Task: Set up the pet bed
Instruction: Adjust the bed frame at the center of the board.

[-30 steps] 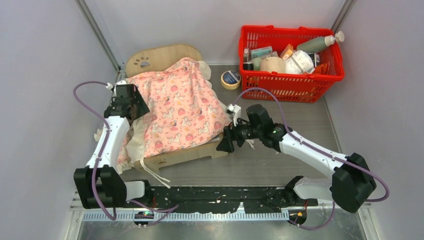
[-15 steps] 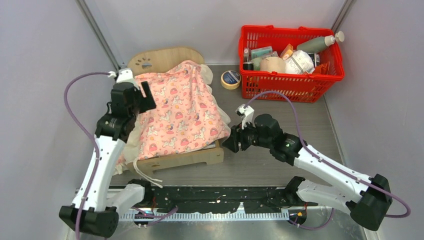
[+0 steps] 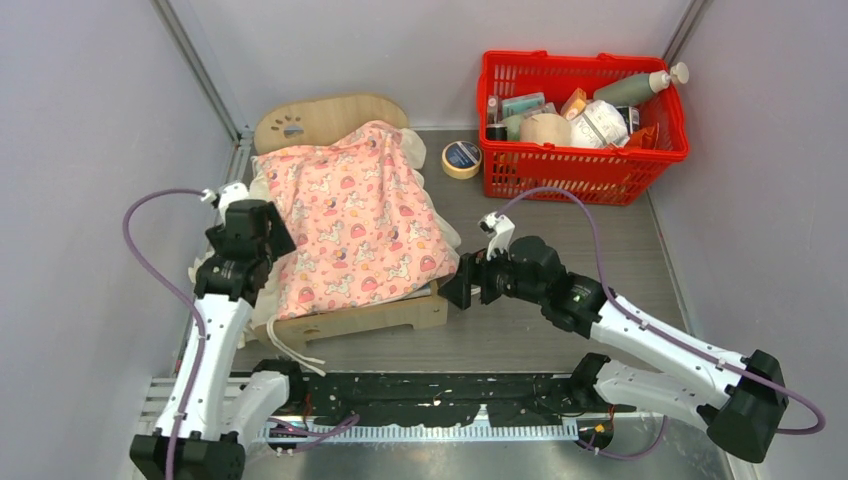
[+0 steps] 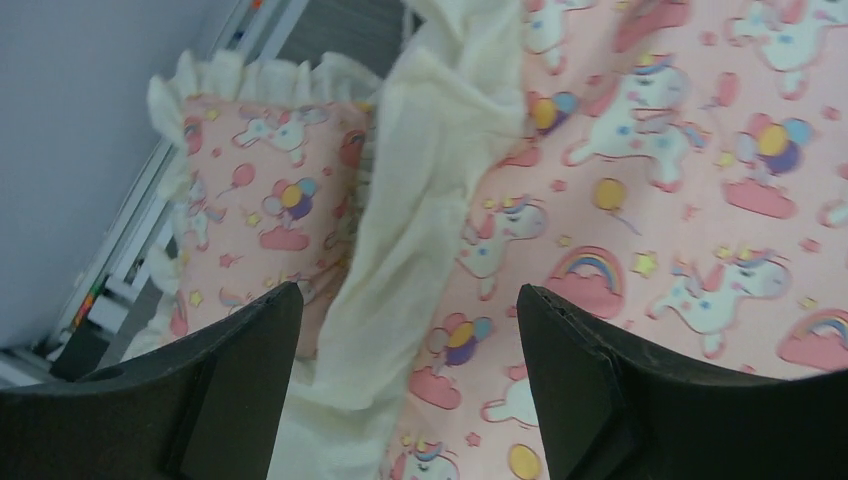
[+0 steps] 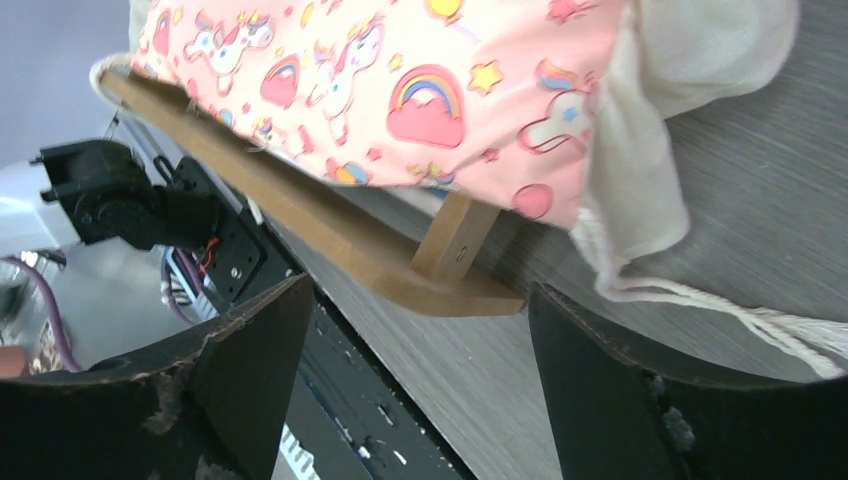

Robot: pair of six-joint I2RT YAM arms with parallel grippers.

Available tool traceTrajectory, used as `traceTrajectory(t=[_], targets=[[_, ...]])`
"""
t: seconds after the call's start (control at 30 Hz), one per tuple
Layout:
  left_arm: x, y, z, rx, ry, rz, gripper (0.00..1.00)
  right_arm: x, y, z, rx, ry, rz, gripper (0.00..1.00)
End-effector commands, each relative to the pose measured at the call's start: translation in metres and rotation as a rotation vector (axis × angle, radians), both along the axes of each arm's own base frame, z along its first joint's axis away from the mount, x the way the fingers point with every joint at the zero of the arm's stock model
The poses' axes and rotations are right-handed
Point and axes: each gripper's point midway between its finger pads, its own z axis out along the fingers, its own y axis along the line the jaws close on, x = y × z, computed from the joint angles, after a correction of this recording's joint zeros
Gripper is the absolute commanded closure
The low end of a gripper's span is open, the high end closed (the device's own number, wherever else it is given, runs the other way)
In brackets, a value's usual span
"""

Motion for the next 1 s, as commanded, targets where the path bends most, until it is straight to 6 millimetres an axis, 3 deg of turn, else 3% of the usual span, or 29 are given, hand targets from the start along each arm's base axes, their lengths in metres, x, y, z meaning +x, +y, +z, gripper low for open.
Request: traceTrajectory(t=[0.0, 0.03, 0.07, 0.1, 0.17, 0.3, 0.47, 0.53, 0.57, 0.6, 0.63, 0.67, 0.73, 0.87, 0.97], targets=[[-0.011, 0.038, -0.013, -0.094, -0.055, 0.205, 0.17, 0.001, 0.012, 0.037, 0.075, -0.182, 0.006, 0.12], [-0.013, 0.045, -0.015, -0.109, -0.053, 0.237, 0.16, -0.001, 0.017, 0.045, 0.064, -0.237, 0.028, 0.04], [-0.016, 0.052, -0.014, -0.114, -0.050, 0.277, 0.16, 0.013, 0.011, 0.044, -0.005, -0.308, -0.030, 0.02], [-0.020, 0.058, -0.015, -0.118, -0.046, 0.320, 0.16, 0.013, 0.014, 0.051, -0.020, -0.343, -0.027, 0.01], [-0.031, 0.066, -0.022, -0.153, -0.024, 0.447, 0.17, 0.014, 0.024, 0.046, -0.085, -0.388, -0.005, 0.01], [-0.047, 0.057, -0.058, -0.257, 0.047, 0.537, 0.18, -0.002, 0.037, 0.036, -0.157, -0.413, 0.064, 0.01], [-0.036, 0.017, -0.093, -0.439, 0.059, 0.381, 0.23, -0.012, 0.032, 0.040, -0.130, -0.344, 0.037, 0.03], [-0.031, -0.002, -0.100, -0.518, 0.043, 0.309, 0.24, -0.015, 0.028, 0.043, -0.162, -0.356, 0.060, 0.03], [-0.032, -0.009, -0.105, -0.546, 0.039, 0.288, 0.24, -0.011, 0.017, 0.036, -0.243, -0.366, 0.043, 0.03], [-0.033, -0.016, -0.107, -0.575, 0.034, 0.267, 0.24, -0.007, 0.013, 0.048, -0.259, -0.385, 0.027, 0.01], [-0.032, -0.023, -0.106, -0.601, 0.016, 0.235, 0.24, -0.004, 0.004, 0.045, -0.330, -0.396, 0.023, 0.01], [-0.033, -0.031, -0.106, -0.629, 0.005, 0.212, 0.25, -0.002, 0.003, 0.057, -0.331, -0.413, 0.019, 0.01], [-0.035, -0.049, -0.103, -0.707, -0.028, 0.168, 0.25, -0.002, 0.000, 0.061, -0.353, -0.425, 0.027, 0.01], [-0.039, -0.075, -0.100, -0.810, -0.085, 0.126, 0.27, -0.012, 0.011, 0.042, -0.290, -0.405, 0.079, 0.01], [-0.038, -0.102, -0.101, -0.896, -0.107, 0.078, 0.27, -0.013, 0.008, 0.024, -0.314, -0.390, 0.081, 0.02]])
